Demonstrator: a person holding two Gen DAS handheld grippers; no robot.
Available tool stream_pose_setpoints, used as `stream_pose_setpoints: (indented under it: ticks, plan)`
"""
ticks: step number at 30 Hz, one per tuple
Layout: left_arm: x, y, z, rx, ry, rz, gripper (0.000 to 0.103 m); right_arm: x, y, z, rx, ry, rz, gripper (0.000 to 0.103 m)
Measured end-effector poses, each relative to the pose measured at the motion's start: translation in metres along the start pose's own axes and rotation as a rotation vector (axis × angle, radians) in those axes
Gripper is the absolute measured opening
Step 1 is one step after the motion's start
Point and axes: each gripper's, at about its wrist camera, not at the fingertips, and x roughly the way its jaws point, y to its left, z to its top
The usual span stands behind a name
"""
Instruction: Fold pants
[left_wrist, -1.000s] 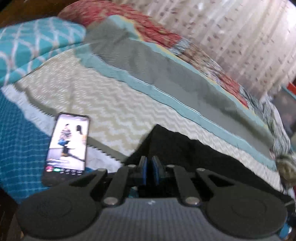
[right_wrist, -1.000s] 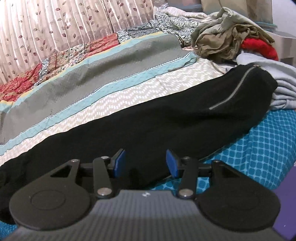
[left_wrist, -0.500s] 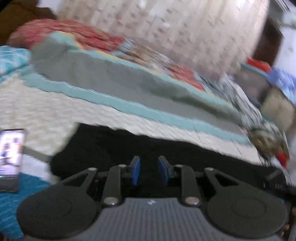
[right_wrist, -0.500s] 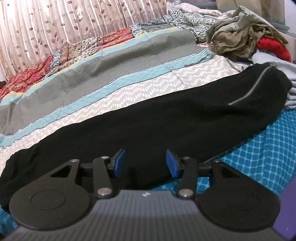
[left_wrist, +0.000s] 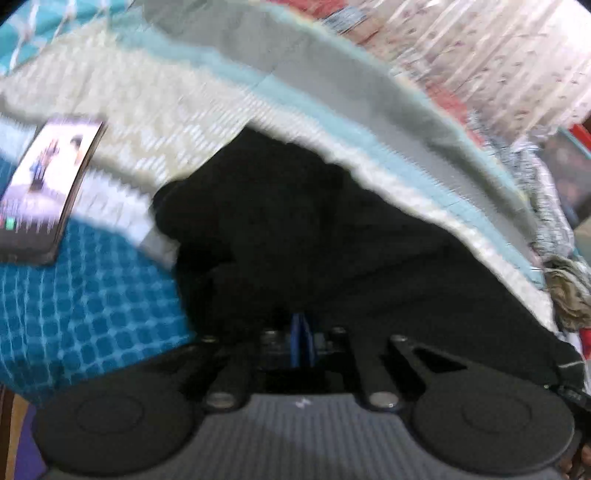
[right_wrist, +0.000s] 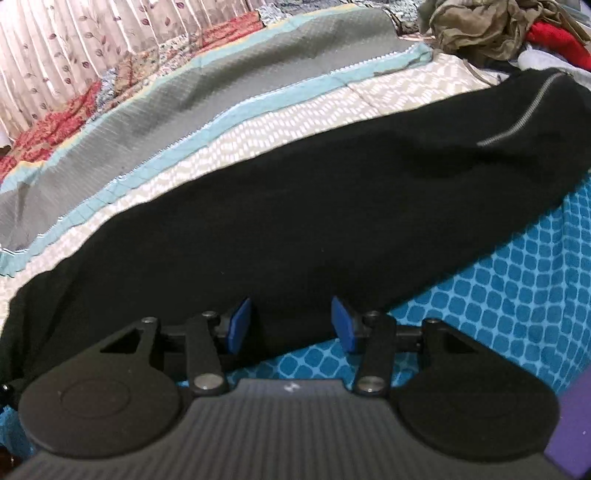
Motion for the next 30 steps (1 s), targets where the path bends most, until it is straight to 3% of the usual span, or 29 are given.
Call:
stream_pose_setpoints:
  ticks: [3, 6, 10, 13, 18, 21, 25, 30]
  plan:
    - [-0.016, -0.027, 0.007, 0.097, -0.077, -0.055, 0.013, -0.013, -0.01, 0.001, 0.019, -0.029, 0.036, 0.051]
    - [-0.01, -0.051, 0.014, 0.159, -0.101, -0.08, 0.019, -0.027, -0.029, 0.002, 0.053, -0.062, 0.04, 0.052]
    - [0.023, -0.07, 0.013, 0.187, -0.023, -0.017, 0.02, -0.05, -0.062, 0.003, 0.136, -0.138, 0.04, 0.055]
    - [0.061, -0.055, 0.003, 0.199, 0.086, 0.161, 0.019, -0.067, -0.092, 0.0, 0.201, -0.201, 0.014, 0.061]
    - [0.06, -0.047, 0.008, 0.141, 0.1, 0.164, 0.019, -0.086, -0.153, 0.005, 0.359, -0.33, -0.062, 0.069]
    - [0.05, -0.063, 0.015, 0.147, 0.084, 0.171, 0.02, -0.082, -0.192, 0.01, 0.477, -0.37, -0.06, 0.07]
    - [0.038, -0.089, 0.016, 0.187, 0.071, 0.161, 0.027, -0.054, -0.226, 0.017, 0.573, -0.344, 0.009, 0.07]
    - [0.054, -0.124, 0.01, 0.245, 0.108, 0.153, 0.031, -0.03, -0.228, 0.034, 0.544, -0.367, 0.074, 0.072]
